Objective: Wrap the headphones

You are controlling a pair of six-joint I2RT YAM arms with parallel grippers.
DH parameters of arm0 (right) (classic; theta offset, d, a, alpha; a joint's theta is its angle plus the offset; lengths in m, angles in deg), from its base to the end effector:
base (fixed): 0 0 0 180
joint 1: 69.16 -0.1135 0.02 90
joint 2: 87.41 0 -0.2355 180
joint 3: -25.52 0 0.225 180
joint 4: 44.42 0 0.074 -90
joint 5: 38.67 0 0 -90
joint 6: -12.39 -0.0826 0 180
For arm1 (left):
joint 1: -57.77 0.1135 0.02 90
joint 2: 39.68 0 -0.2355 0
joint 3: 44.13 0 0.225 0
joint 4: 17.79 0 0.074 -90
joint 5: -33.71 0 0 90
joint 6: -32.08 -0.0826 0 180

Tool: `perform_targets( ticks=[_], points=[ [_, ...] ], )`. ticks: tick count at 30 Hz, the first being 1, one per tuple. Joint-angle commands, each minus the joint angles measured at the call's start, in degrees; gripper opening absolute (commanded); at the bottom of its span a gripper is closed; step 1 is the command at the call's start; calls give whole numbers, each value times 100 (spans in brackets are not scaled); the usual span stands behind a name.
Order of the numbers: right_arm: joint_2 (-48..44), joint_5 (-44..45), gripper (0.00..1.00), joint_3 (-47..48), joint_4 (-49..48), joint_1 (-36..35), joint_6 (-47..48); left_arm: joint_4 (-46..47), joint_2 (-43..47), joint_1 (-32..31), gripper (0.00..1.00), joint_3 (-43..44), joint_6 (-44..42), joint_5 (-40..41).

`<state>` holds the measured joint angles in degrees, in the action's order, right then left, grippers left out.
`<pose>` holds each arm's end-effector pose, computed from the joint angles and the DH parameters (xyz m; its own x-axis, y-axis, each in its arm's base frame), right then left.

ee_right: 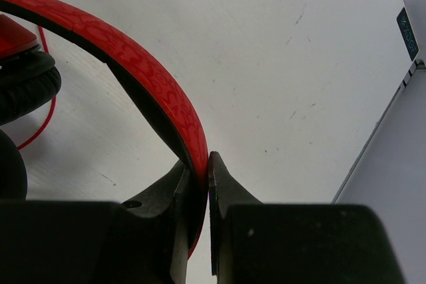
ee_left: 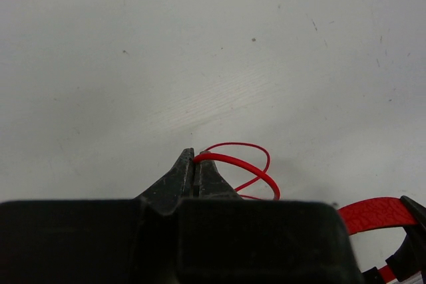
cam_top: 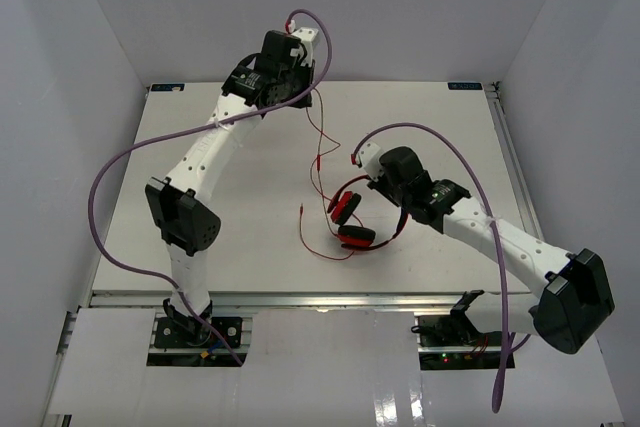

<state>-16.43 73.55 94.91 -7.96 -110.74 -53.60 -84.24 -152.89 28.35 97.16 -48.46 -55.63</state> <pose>0.2352 0.1669 0.2372 -0.2618 -0.7358 -0.6245 -0.5453 0.6467 -0.5333 0.3786 -0.2124 0.3386 -0.6128 0.1569 -0.7745 0.3879 0.9136 -0.1218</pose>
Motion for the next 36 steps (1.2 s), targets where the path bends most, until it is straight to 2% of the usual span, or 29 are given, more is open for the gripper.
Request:
perform_targets(
  ticks=[1, 5, 9, 12, 14, 16, 18, 20, 27, 36],
  points=[
    [-58, 113, 8, 495, -397, 246, -151, 112, 703, -216, 0, 431, -74, 343],
    [-122, -462, 8, 672, -249, 793, -199, 97, 817, -319, 0, 316, -255, 615],
    [-460, -2571, 8, 672, 140, 1413, 57, 202, 940, -319, 0, 30, -340, 603],
    [-647, -3245, 8, 516, 266, 1424, 216, 436, 914, -319, 0, 204, -344, 101],
    [-621, -3160, 8, 477, 267, 1417, 161, 624, 928, -326, 0, 305, -306, -356],
    [-526, -2659, 8, 473, 177, 1425, 26, 789, 963, -377, 0, 402, -295, -745],
    [-404, -2274, 8, 546, 135, 1533, -171, 920, 1044, -516, 0, 409, -347, -949],
    [-365, -2307, 8, 581, 86, 1701, -288, 1033, 1272, -685, 0, 279, -517, -935],
    [-277, -2293, 8, 669, -265, 1924, -573, 1702, 2040, -1755, 0, -804, -1485, -145],
    [-23, -1986, 8, 1076, -451, 1816, -1181, 1754, 1404, -2370, 0, 66, -1996, 615]
  ],
)
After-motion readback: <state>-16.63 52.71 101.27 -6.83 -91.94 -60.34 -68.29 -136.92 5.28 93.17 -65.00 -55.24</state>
